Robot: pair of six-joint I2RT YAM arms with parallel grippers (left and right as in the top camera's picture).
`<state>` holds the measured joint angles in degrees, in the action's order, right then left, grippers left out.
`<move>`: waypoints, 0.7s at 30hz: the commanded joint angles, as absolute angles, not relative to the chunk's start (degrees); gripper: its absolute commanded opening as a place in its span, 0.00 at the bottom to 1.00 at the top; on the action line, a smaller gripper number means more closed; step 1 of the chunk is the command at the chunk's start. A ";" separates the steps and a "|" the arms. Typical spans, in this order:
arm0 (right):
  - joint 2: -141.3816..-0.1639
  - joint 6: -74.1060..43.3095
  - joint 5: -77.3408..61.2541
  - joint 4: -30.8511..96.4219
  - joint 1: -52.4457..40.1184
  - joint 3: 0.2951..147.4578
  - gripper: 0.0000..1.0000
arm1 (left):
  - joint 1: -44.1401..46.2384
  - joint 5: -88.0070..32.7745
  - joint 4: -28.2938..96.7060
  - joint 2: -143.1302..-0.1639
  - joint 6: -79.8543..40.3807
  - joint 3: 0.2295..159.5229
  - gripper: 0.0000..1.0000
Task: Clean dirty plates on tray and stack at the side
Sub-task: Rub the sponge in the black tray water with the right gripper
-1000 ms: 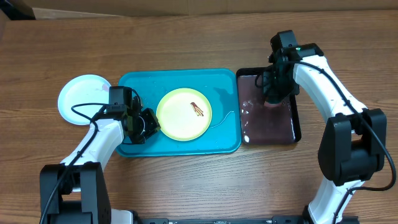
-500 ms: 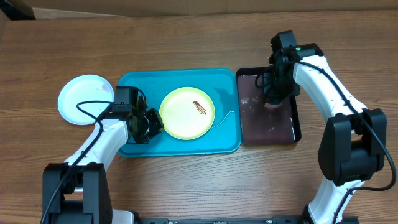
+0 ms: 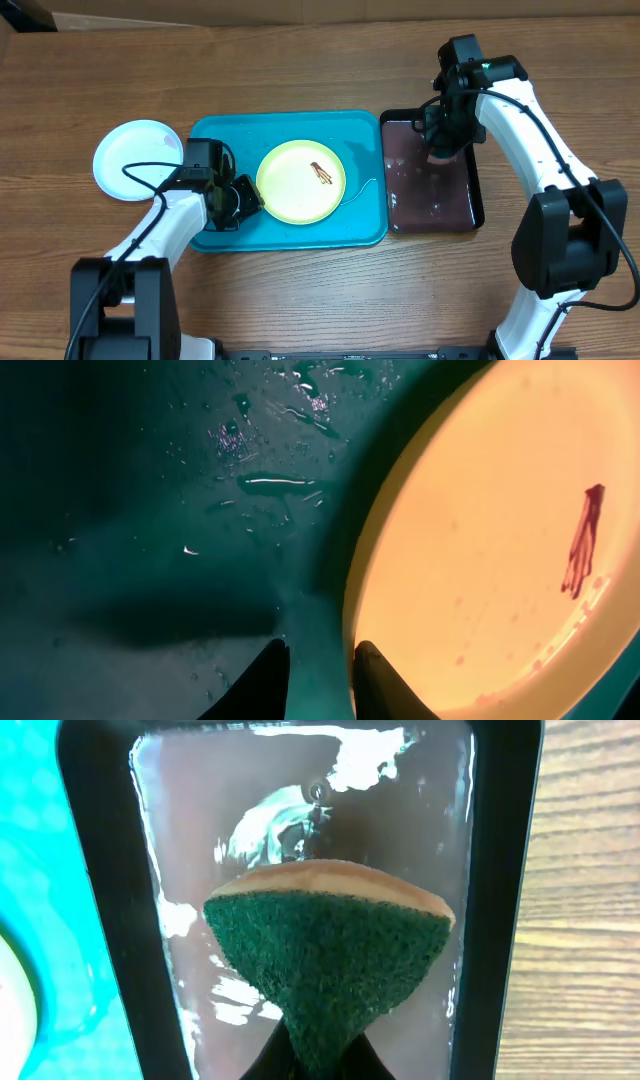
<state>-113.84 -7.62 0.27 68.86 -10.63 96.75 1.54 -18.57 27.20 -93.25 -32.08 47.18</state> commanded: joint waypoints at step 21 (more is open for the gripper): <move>-111.98 -7.29 0.49 65.69 -10.98 89.89 0.04 | 1.91 -20.56 24.36 -97.60 -32.99 47.03 0.04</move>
<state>-113.62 -7.44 0.32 67.72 -10.66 94.06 1.52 -20.36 24.36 -96.55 -32.73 47.20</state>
